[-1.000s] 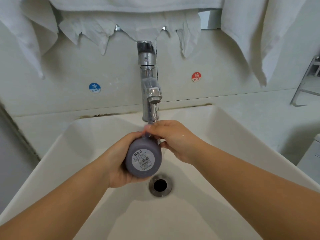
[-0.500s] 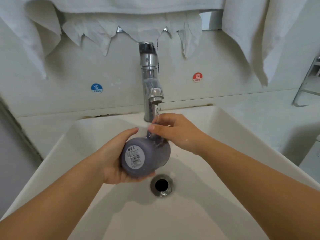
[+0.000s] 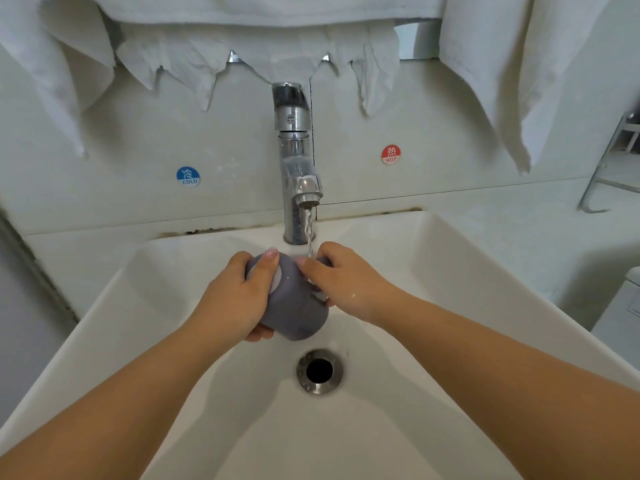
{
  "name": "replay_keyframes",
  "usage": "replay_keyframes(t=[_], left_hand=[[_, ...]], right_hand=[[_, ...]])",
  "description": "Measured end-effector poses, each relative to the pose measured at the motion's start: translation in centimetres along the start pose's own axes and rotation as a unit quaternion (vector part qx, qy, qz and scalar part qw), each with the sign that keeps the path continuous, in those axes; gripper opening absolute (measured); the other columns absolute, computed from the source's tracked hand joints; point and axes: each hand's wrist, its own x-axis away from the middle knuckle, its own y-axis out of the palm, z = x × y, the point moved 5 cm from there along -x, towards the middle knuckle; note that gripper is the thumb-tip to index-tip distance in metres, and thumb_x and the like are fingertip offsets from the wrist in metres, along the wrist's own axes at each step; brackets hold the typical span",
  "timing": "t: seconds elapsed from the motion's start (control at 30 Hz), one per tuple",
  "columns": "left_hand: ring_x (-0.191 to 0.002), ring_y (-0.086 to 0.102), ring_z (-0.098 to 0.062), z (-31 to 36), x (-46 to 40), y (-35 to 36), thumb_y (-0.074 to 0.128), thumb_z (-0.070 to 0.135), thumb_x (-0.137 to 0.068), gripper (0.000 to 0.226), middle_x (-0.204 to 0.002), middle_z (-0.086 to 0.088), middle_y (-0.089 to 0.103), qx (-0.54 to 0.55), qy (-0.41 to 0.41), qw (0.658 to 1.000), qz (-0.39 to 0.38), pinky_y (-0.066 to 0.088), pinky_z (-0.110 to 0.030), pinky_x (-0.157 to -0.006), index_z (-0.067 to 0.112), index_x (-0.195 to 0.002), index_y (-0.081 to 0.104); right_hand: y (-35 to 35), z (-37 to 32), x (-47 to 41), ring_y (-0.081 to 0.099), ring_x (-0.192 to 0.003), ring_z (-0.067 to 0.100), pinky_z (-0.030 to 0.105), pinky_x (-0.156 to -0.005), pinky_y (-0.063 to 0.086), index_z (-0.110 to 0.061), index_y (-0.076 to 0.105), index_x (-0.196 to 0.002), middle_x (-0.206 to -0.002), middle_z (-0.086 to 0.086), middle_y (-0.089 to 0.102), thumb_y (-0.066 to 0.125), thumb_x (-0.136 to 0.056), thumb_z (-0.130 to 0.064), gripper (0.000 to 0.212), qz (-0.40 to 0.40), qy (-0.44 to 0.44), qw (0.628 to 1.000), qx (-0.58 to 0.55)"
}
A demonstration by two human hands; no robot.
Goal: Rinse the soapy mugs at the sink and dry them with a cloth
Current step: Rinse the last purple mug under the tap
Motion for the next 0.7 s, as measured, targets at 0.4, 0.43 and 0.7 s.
replay_keyframes(t=[0.4,0.43,0.7], left_hand=[[-0.096,0.053,-0.002,2.3,1.1,-0.4,0.069,0.053,-0.075,0.049,-0.110,0.011,0.054,-0.076,0.151,0.986,-0.001,0.037,-0.013,-0.068,0.035,-0.118,0.053],[-0.097,0.052,-0.003,2.1,0.9,-0.6,0.067,0.051,-0.079,0.049,-0.115,0.009,0.053,-0.084,0.155,0.984,0.009,0.036,-0.012,-0.070,0.035,-0.123,0.053],[-0.127,0.042,-0.012,2.2,0.8,0.6,0.038,0.049,-0.096,0.057,-0.141,0.005,0.045,-0.179,0.214,0.960,-0.009,0.032,-0.022,-0.096,0.034,-0.150,0.031]], right_hand=[[0.3,0.2,-0.5,0.055,-0.070,0.027,0.043,-0.074,0.049,-0.015,0.045,-0.073,-0.073,0.008,0.055,0.036,-0.101,-0.035,0.036,0.041,-0.007,0.999,0.032],[0.7,0.1,-0.3,0.053,-0.071,0.022,0.044,-0.077,0.049,-0.018,0.042,-0.077,-0.075,0.005,0.054,0.037,-0.101,-0.036,0.030,0.007,-0.005,1.000,0.009],[0.0,0.1,-0.7,0.046,-0.059,0.022,0.035,-0.061,0.037,-0.015,0.039,-0.057,-0.055,0.002,0.043,0.048,-0.095,-0.028,0.040,0.075,-0.019,0.996,0.033]])
